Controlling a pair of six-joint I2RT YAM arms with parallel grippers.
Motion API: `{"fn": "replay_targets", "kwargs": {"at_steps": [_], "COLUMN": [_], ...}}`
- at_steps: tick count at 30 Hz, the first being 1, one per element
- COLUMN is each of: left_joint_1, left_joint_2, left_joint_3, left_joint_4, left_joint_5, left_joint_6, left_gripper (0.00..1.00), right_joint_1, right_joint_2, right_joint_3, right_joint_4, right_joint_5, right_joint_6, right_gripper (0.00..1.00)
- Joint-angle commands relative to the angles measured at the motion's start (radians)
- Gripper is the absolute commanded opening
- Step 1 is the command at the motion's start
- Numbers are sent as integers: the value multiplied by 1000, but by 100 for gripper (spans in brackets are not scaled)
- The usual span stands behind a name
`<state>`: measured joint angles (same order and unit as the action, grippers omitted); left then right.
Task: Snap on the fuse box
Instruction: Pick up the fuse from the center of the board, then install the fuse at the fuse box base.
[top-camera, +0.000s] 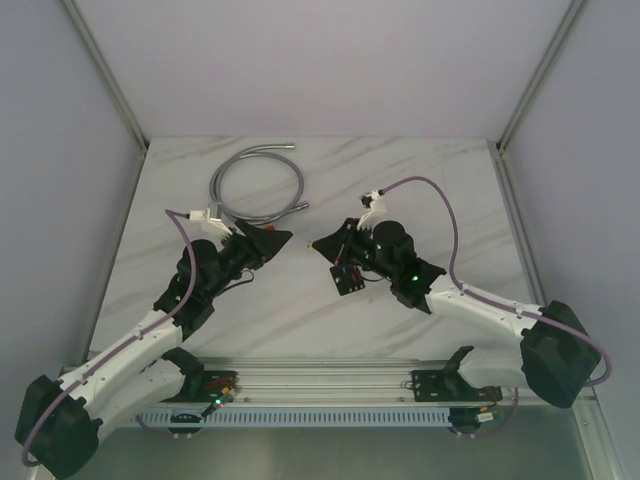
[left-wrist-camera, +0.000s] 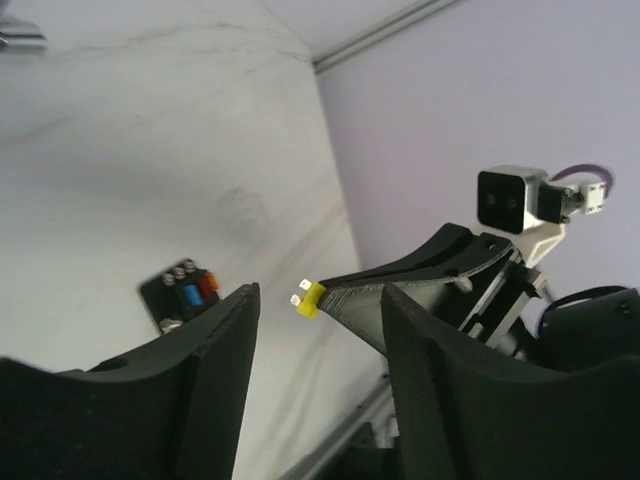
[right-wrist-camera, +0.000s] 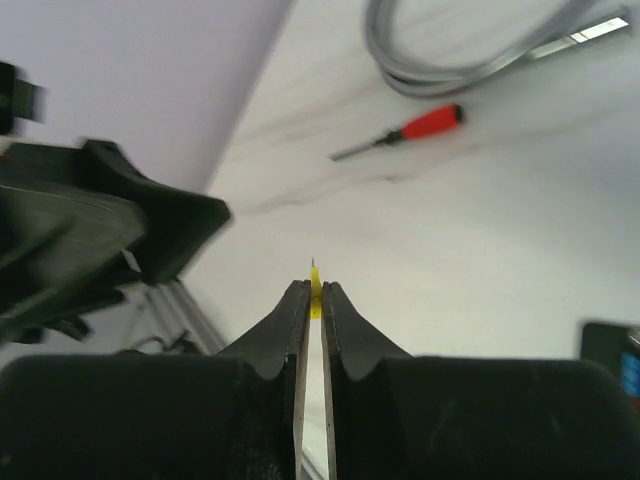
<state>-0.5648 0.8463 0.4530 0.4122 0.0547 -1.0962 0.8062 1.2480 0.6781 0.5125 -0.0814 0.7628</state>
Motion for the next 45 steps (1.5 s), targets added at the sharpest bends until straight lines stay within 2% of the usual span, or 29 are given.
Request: {"fn": "replay_targets", "kwargs": {"at_steps": [1,10,14,19,27,31,45], "left_joint_1": [23,108,140,186,231,239,261], "left_joint_2": [10,49,57,77,117,117,126], "left_joint_3": [54,83,88,90,85,86,88], "left_joint_4": [-139,-291,-327,-364,-367,-369,-380], "left_joint_5": [-33,-33,-29,-20,28,28,43], "left_joint_6": [162,287,321,342,336,337,336], "left_gripper": [64,83,91,93,94,98,100], "right_joint_1": [-24,-44,-43,-40,-4,5,16], "right_joint_2": [-23,116,184,255,387,440,535], "right_joint_3": [64,288,353,424,516,560,619], "right_joint_4": [-330,-837,-962,-1072,-1155,-1178,-1196], "right_joint_5": [17,97,117,159,204,240,270], "right_joint_6": [-118,-290,-337,-377,-402,-406,-426], "right_gripper": [0,0,0,0,0,0,0]}}
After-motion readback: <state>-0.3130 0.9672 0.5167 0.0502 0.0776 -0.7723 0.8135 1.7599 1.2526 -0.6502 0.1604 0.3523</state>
